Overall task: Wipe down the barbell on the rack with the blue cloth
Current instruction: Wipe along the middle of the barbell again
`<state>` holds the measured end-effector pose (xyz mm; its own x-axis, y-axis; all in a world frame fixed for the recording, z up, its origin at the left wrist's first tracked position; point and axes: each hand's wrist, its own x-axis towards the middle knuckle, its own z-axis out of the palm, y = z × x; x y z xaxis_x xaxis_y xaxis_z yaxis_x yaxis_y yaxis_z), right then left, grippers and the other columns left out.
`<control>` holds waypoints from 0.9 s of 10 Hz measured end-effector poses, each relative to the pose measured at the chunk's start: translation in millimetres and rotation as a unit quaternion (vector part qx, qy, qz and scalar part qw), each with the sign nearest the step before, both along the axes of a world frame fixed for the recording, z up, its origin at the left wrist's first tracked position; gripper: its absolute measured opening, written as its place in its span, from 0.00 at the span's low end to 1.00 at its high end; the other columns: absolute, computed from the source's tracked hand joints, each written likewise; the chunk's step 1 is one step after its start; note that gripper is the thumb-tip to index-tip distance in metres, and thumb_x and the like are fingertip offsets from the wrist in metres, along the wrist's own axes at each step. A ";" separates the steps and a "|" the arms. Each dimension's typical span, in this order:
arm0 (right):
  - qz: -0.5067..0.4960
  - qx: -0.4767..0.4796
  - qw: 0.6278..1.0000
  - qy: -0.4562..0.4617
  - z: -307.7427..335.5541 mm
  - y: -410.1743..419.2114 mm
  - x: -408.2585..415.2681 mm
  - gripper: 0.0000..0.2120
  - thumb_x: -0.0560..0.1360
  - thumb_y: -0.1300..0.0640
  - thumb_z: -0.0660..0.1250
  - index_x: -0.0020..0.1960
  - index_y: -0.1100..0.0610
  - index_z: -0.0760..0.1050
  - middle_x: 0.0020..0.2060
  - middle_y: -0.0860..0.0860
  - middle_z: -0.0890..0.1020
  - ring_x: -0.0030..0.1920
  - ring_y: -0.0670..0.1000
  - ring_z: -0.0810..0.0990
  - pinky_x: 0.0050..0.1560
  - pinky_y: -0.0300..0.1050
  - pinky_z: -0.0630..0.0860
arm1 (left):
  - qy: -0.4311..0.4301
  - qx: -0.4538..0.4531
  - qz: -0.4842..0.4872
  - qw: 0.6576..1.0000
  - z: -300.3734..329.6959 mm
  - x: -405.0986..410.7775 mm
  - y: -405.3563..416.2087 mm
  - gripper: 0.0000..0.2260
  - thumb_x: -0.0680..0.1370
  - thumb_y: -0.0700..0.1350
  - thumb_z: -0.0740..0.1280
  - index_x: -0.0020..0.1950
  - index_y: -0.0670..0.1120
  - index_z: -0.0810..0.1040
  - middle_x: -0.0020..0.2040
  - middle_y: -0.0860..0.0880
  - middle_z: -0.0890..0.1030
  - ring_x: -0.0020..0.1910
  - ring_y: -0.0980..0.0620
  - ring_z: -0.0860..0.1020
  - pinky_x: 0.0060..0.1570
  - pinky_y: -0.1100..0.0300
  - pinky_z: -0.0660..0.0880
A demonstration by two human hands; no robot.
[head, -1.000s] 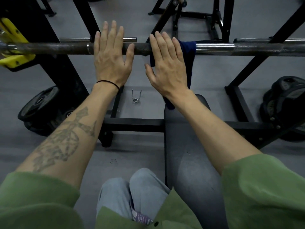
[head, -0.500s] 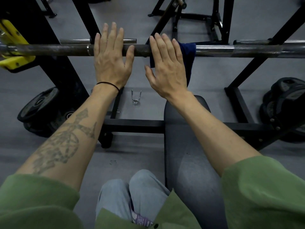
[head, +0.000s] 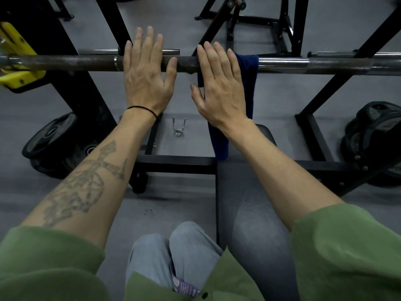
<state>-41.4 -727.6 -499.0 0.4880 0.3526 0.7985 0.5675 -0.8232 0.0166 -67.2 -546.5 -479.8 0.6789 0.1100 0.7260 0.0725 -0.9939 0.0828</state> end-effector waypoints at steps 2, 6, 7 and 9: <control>-0.006 -0.004 1.000 -0.006 -0.6 1.2 -0.2 0.33 0.79 0.47 0.62 0.78 0.64 0.65 0.76 0.60 0.70 0.78 0.60 0.66 0.80 0.56 0.55 | 0.000 -0.001 -0.001 1.000 1.2 -0.5 -0.5 0.28 0.85 0.60 0.46 0.79 0.44 0.63 0.80 0.45 0.62 0.80 0.45 0.55 0.79 0.50 0.46; 0.001 0.000 1.000 -0.002 0.1 0.5 -1.7 0.33 0.78 0.47 0.62 0.79 0.64 0.65 0.76 0.60 0.70 0.78 0.60 0.66 0.80 0.57 0.55 | -0.001 -0.001 -0.002 1.000 0.7 -0.4 -0.2 0.28 0.85 0.60 0.47 0.79 0.44 0.63 0.80 0.45 0.62 0.80 0.45 0.55 0.79 0.49 0.47; 0.002 0.000 1.000 -0.002 0.1 -0.1 -1.5 0.33 0.79 0.48 0.62 0.79 0.64 0.65 0.76 0.60 0.70 0.78 0.60 0.66 0.80 0.57 0.56 | -0.003 0.000 -0.001 1.000 0.2 -0.3 -0.9 0.28 0.85 0.59 0.47 0.79 0.45 0.63 0.80 0.45 0.62 0.80 0.46 0.55 0.79 0.50 0.47; 0.001 -0.007 1.000 0.003 0.8 0.0 -1.8 0.33 0.79 0.47 0.62 0.79 0.63 0.64 0.76 0.60 0.69 0.78 0.60 0.65 0.81 0.56 0.53 | -0.001 -0.001 -0.003 1.000 0.6 -0.6 -0.8 0.28 0.85 0.59 0.47 0.79 0.45 0.63 0.80 0.45 0.62 0.80 0.46 0.55 0.79 0.50 0.46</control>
<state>-43.2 -727.7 -498.1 0.4924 0.3645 0.7904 0.5700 -0.8213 0.0237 -67.8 -547.3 -479.2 0.6774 0.1067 0.7279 0.0663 -0.9943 0.0841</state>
